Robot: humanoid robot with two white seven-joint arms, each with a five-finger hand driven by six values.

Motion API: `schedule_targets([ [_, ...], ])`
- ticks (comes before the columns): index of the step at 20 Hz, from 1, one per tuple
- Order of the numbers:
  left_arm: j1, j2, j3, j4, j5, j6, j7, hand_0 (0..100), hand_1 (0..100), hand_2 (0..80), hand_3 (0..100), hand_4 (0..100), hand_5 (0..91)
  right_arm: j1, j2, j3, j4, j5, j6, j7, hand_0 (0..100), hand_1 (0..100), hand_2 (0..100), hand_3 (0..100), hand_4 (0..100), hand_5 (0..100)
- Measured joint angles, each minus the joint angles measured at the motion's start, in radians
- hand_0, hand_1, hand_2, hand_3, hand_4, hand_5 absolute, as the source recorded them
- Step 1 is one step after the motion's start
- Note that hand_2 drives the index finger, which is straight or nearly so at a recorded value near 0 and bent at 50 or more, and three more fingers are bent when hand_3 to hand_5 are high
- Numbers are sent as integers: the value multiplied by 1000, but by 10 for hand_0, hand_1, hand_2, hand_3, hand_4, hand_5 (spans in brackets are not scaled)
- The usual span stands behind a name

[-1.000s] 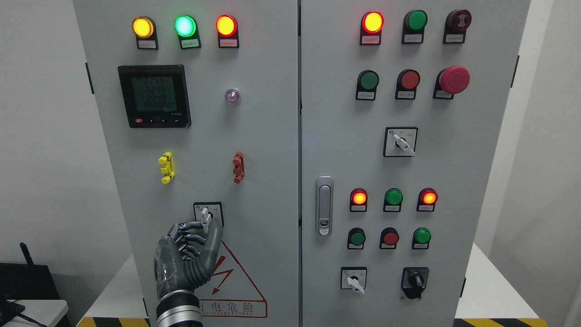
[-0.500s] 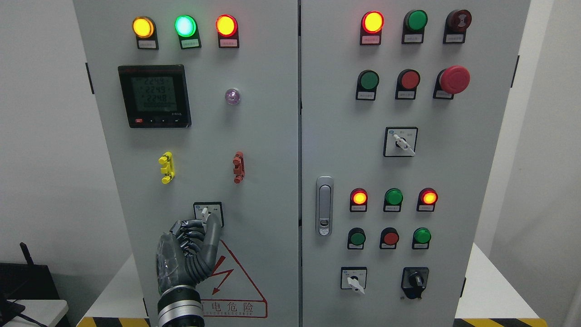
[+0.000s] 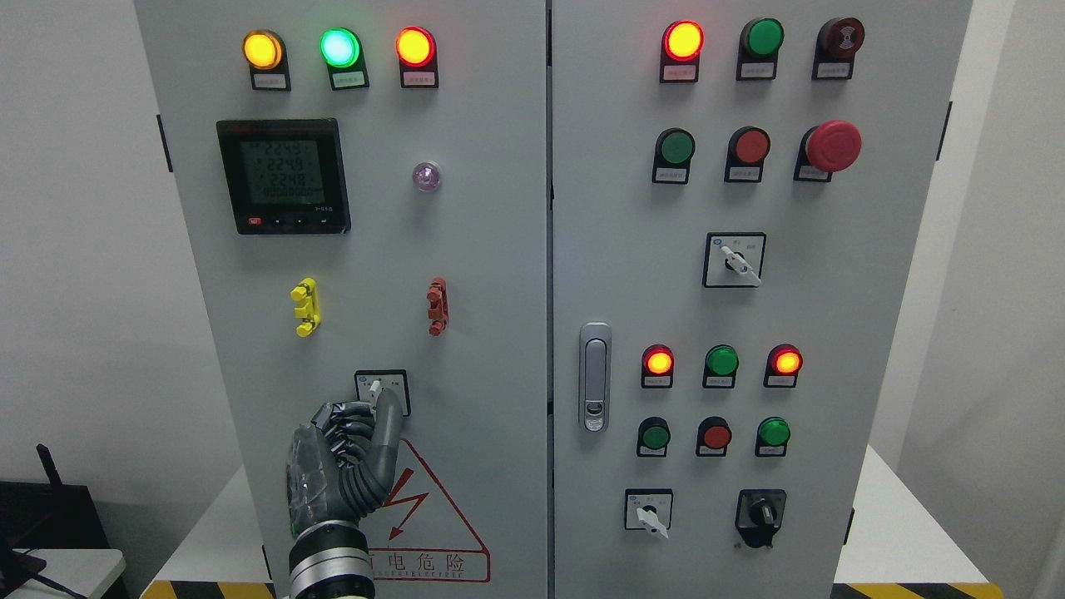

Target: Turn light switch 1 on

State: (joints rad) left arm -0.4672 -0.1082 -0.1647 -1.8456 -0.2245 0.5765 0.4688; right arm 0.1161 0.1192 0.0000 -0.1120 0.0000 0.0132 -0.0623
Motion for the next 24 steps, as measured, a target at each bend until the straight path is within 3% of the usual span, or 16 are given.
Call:
schedule_targets([
  [24, -10, 1, 0, 0, 0, 37, -4, 342, 343, 469, 740, 878, 871, 0, 0, 0, 0, 0, 0, 0, 120, 389, 0, 0, 0, 0],
])
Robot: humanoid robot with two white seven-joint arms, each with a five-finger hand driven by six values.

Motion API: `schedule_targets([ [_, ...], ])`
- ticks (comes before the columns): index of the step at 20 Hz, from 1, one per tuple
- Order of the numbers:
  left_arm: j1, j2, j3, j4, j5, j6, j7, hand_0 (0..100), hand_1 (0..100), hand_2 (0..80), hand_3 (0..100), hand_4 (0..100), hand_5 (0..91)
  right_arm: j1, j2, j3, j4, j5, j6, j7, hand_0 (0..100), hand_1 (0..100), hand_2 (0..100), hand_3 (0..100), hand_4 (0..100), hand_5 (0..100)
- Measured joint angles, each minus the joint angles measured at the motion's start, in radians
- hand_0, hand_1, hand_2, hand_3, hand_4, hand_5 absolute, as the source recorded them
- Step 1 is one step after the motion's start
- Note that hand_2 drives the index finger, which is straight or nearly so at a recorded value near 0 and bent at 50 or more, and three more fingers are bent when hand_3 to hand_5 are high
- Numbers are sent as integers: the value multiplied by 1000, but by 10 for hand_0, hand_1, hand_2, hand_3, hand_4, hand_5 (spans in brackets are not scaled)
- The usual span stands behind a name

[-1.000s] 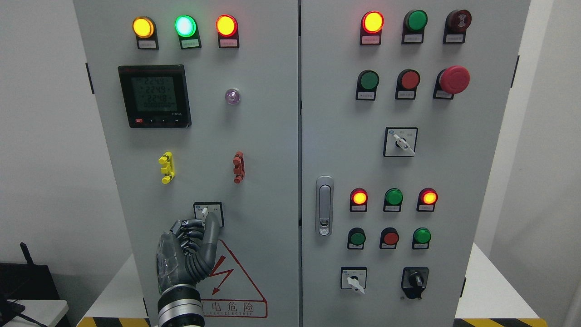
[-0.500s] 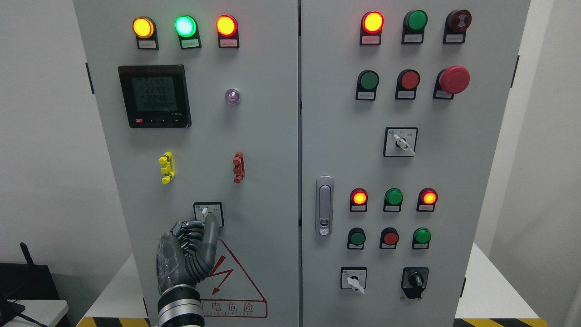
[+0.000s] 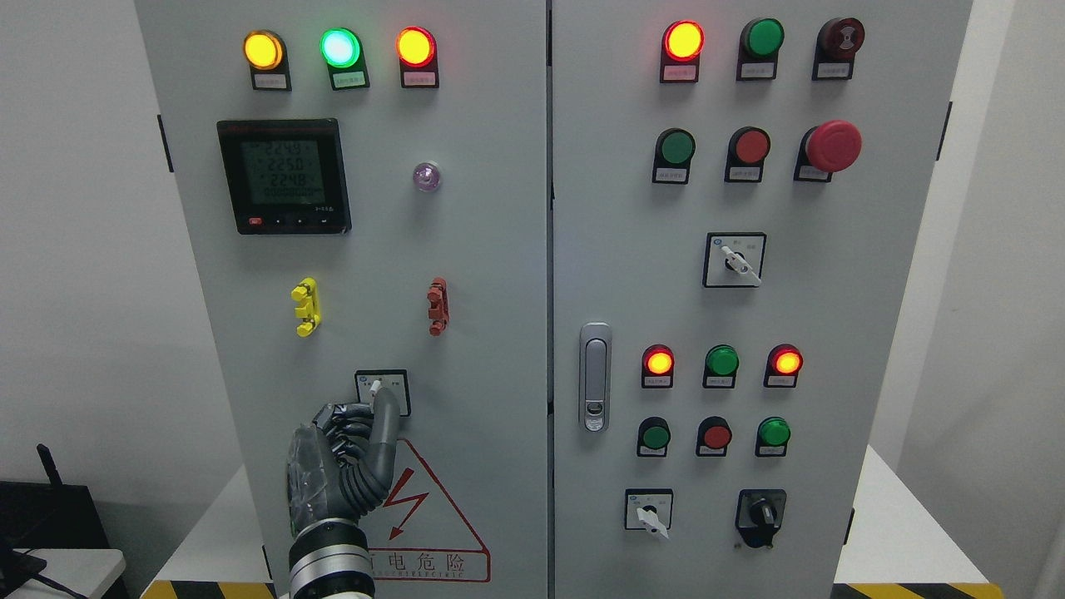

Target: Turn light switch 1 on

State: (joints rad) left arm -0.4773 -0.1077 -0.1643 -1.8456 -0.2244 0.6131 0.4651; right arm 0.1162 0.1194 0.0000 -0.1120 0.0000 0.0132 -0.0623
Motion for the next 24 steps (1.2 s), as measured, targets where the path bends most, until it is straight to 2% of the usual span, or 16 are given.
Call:
schedule_targets([
  [24, -8, 2, -2, 2, -3, 15, -13, 358, 344, 466, 740, 880, 872, 0, 0, 0, 0, 0, -1, 0, 120, 389, 0, 0, 0, 0],
])
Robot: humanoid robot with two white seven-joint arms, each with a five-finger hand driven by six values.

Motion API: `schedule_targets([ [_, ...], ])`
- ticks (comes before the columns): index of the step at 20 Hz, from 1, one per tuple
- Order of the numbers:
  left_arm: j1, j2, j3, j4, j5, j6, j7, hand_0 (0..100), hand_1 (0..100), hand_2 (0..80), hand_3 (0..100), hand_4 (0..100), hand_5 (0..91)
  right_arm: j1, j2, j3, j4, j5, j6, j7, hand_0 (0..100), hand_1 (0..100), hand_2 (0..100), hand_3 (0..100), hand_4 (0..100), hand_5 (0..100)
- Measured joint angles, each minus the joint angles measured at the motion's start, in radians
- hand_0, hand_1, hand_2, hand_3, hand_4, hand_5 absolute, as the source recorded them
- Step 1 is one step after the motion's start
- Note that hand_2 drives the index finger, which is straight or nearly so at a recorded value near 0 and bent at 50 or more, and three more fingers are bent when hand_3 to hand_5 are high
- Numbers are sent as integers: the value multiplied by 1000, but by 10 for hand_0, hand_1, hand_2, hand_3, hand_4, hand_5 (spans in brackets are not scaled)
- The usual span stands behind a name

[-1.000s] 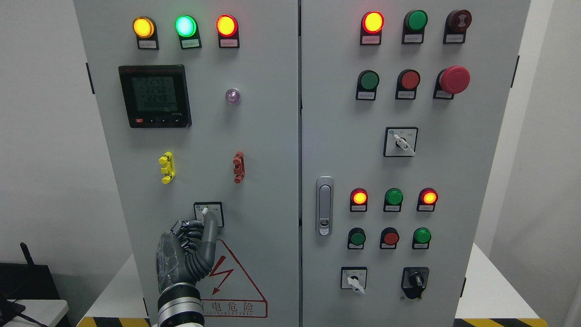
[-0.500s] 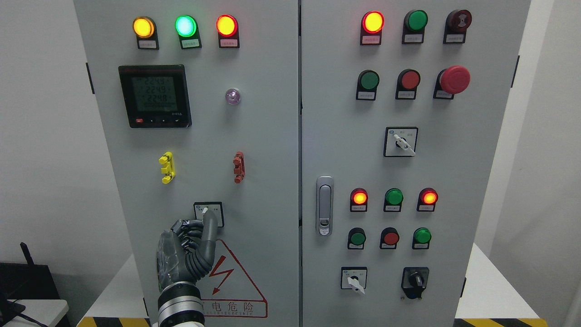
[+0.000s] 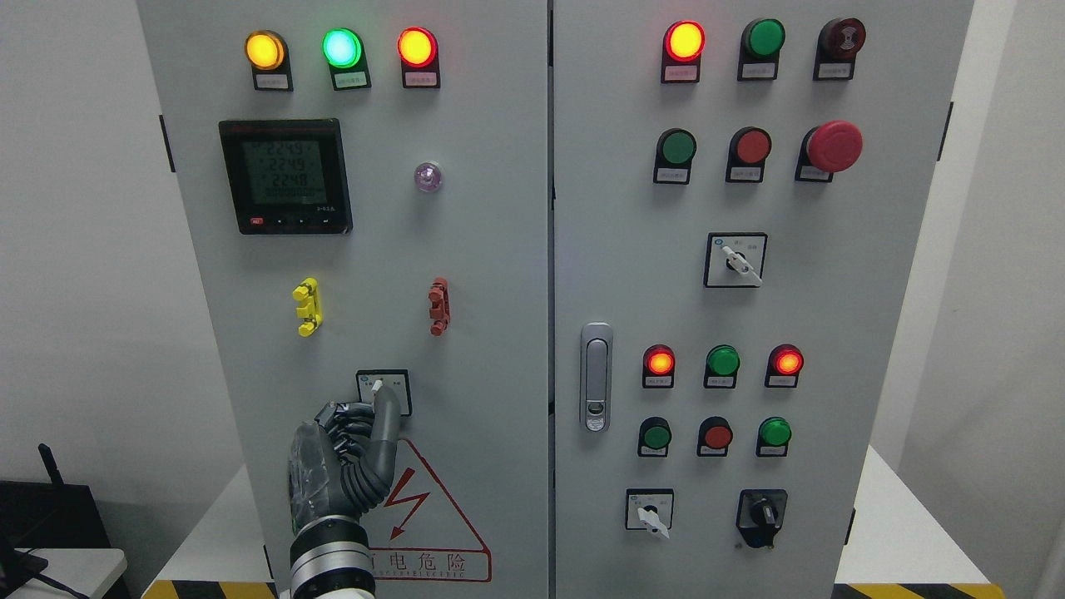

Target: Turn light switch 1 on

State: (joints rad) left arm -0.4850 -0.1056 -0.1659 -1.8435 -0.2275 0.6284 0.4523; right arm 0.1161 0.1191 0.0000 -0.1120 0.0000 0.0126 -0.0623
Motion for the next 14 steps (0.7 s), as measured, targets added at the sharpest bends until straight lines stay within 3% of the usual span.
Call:
schedule_targets([
  [14, -6, 2, -1, 2, -1, 8, -4, 361, 335, 465, 740, 880, 872, 0, 0, 0, 0, 0, 0, 0, 120, 389, 0, 0, 0, 0],
])
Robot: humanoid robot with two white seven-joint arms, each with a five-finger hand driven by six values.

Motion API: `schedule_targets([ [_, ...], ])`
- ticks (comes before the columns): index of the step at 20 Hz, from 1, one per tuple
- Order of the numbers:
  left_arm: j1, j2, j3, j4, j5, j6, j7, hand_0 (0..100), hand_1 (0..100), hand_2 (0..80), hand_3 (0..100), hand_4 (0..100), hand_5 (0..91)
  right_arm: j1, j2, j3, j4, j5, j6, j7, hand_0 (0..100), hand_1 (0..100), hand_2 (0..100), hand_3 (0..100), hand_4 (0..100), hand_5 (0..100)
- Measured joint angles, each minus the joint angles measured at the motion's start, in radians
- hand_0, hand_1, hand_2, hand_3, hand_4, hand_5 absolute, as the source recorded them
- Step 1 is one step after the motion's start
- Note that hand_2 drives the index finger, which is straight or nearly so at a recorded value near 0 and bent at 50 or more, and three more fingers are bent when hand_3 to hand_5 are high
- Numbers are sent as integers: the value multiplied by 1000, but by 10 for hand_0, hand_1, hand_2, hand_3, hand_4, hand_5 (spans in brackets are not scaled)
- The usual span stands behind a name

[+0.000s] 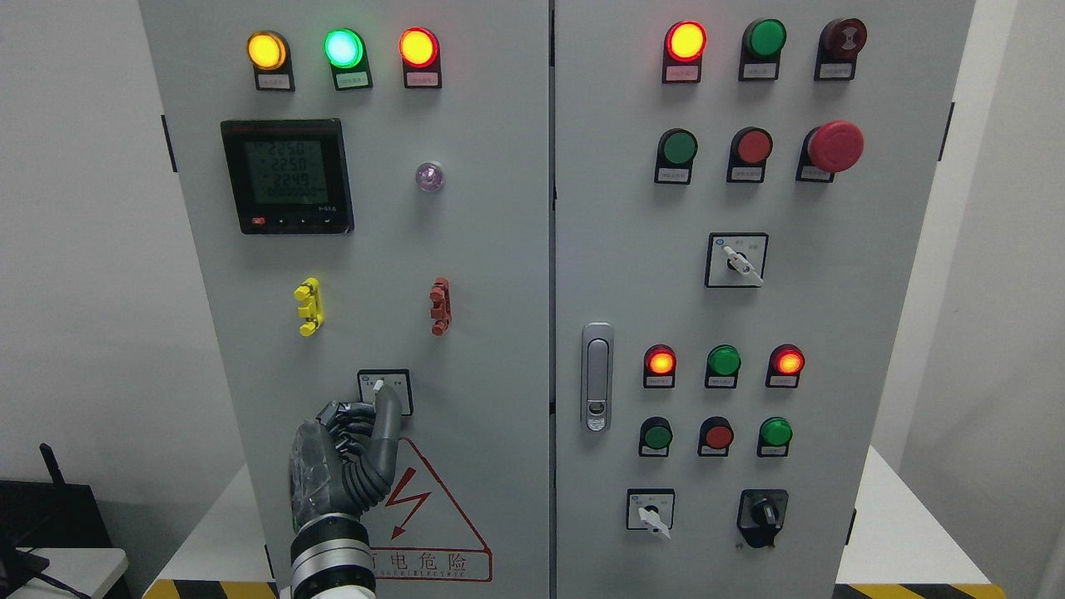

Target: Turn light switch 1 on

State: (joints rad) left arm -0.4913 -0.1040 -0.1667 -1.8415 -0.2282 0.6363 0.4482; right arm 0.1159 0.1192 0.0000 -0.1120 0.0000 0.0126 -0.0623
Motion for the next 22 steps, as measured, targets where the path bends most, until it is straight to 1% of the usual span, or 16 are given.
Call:
schedule_targets([
  [8, -1, 1, 0, 1, 1, 0, -1, 411, 308, 466, 741, 882, 871, 0, 0, 0, 0, 0, 0, 0, 120, 389, 0, 0, 0, 0],
  [22, -4, 1, -1, 3, 0, 2, -17, 451, 293, 458, 744, 883, 871, 0, 0, 0, 0, 0, 0, 0, 120, 389, 0, 0, 0, 0],
])
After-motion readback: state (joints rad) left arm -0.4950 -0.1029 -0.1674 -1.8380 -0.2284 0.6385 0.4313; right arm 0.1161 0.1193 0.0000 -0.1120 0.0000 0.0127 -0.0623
